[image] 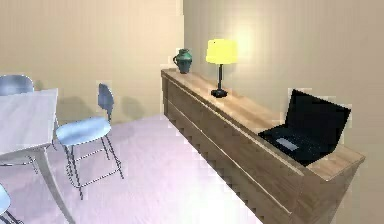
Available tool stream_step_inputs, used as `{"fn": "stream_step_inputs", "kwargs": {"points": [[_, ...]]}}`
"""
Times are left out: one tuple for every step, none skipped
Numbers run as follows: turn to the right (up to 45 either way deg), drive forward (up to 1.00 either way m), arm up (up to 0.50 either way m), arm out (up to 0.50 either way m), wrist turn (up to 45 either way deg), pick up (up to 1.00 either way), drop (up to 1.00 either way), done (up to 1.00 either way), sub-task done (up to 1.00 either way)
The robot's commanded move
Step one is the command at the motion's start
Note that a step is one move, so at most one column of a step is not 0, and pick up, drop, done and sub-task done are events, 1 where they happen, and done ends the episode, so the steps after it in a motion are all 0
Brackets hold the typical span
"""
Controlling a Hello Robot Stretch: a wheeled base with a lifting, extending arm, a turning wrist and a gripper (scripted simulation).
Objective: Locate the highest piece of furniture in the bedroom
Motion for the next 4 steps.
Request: {"fn": "stream_step_inputs", "kwargs": {"points": [[0.0, 0.6, 0.0, 0.0, 0.0, 0.0, 0.0, 0.0, 0.0], [-45.0, 0.0, 0.0, 0.0, 0.0, 0.0, 0.0, 0.0, 0.0], [15.0, 0.0, 0.0, 0.0, 0.0, 0.0, 0.0, 0.0, 0.0], [0.0, 0.3, 0.0, 0.0, 0.0, 0.0, 0.0, 0.0, 0.0]]}}
